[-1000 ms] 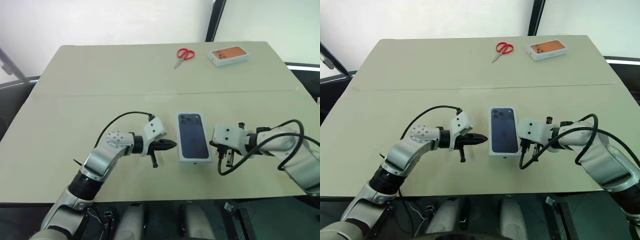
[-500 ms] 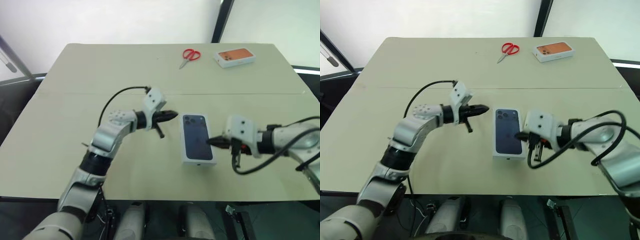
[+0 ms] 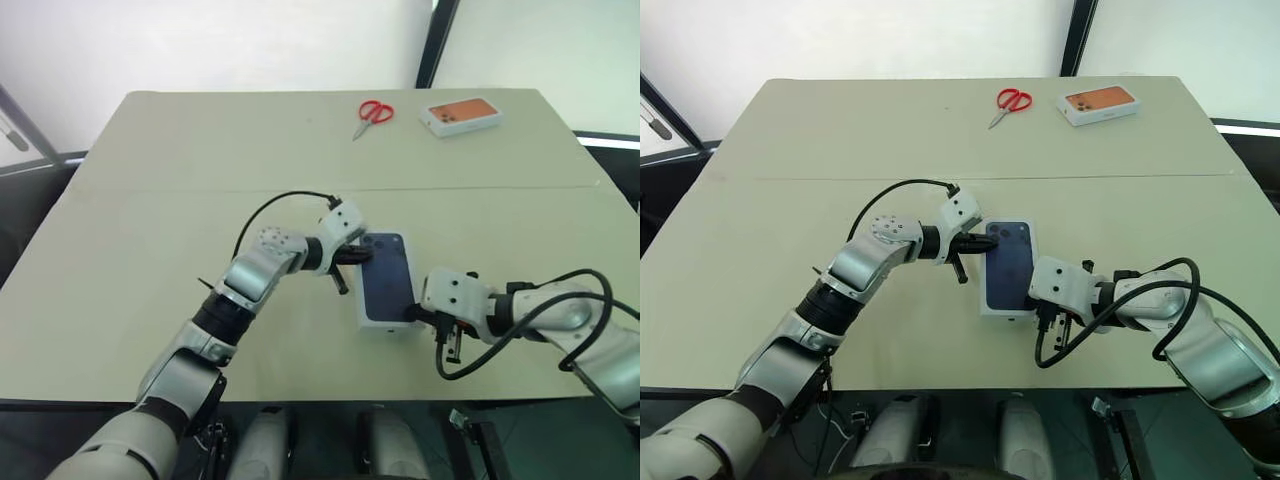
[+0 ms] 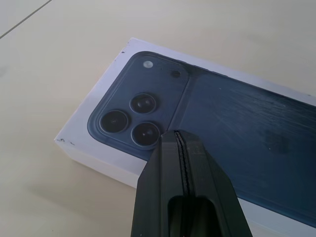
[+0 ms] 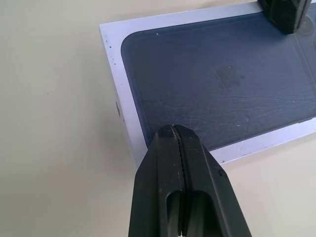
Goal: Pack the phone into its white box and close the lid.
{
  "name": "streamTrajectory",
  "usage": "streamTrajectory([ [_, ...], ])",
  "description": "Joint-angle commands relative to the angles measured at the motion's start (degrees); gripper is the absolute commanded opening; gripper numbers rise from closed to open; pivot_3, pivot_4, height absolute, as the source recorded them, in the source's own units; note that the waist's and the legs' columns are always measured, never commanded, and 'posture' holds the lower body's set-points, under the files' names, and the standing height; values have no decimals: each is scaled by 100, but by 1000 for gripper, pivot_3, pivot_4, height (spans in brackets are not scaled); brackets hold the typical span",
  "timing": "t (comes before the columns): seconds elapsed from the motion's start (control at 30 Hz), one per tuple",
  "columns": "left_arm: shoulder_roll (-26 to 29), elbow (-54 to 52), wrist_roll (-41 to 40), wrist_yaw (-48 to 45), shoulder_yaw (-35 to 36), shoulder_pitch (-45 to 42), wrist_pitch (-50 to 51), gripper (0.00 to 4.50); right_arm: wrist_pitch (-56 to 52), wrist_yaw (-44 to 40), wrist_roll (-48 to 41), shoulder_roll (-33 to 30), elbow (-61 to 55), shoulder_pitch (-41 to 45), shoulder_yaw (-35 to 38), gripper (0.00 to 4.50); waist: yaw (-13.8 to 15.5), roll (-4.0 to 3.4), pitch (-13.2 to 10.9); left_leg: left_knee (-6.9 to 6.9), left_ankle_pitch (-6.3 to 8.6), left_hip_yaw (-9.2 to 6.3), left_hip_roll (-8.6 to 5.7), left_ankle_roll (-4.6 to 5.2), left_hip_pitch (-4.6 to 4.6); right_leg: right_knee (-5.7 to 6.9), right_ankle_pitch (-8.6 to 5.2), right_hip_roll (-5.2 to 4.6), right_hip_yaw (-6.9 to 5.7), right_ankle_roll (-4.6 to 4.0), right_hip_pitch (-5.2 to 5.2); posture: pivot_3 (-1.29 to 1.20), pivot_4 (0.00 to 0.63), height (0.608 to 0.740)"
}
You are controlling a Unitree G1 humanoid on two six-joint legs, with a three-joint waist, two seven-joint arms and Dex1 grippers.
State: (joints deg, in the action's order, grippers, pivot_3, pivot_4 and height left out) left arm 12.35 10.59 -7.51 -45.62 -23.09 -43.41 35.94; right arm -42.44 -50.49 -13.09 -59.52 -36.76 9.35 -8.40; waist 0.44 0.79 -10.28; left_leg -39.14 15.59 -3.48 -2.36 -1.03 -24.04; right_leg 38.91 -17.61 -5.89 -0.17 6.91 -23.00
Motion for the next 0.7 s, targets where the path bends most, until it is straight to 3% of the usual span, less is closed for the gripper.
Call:
streamTrajectory([
  [0.03,27,69,66,109,91,231,15,0,51,73,59,101,156,-33,42,4,3,3,3,0,0,-2,0,0,9,-3,0,0,-1,0,12,0,150,697],
  [0.17,61,-516,-360,478,1197,506,-746,0,287,597,-77,759,634,513,698,4,-54,6,-2,6,2,-1,2,1,25,-12,0,0,0,0,26,0,150,697],
  [0.3,672,-1671,-667,646,2194,1374,-812,0,571,1083,-202,1469,1613,1061,1335,4,-117,0,-3,13,-27,1,9,-49,-7,11,0,3,6,-1,-27,0,150,697],
  [0.5,1411,-2459,-900,661,2988,2608,-700,0,932,880,-501,1717,2745,1271,1828,4,-68,-2,-2,11,-28,2,-1,-50,-19,4,0,-6,4,-1,-27,0,150,697],
  [0.57,1714,-2622,-1015,530,3518,3397,-810,0,1178,785,-463,1711,3214,1339,1830,4,-84,-3,-3,5,-12,3,-5,-23,-23,5,1,-10,4,-1,-28,0,150,697],
  [0.7,1797,-2900,-1223,691,3926,4065,-815,0,1482,547,-497,1678,3812,1576,1824,4,-101,-8,-5,13,-7,4,1,-14,-22,6,0,-7,6,-2,-36,0,150,697],
])
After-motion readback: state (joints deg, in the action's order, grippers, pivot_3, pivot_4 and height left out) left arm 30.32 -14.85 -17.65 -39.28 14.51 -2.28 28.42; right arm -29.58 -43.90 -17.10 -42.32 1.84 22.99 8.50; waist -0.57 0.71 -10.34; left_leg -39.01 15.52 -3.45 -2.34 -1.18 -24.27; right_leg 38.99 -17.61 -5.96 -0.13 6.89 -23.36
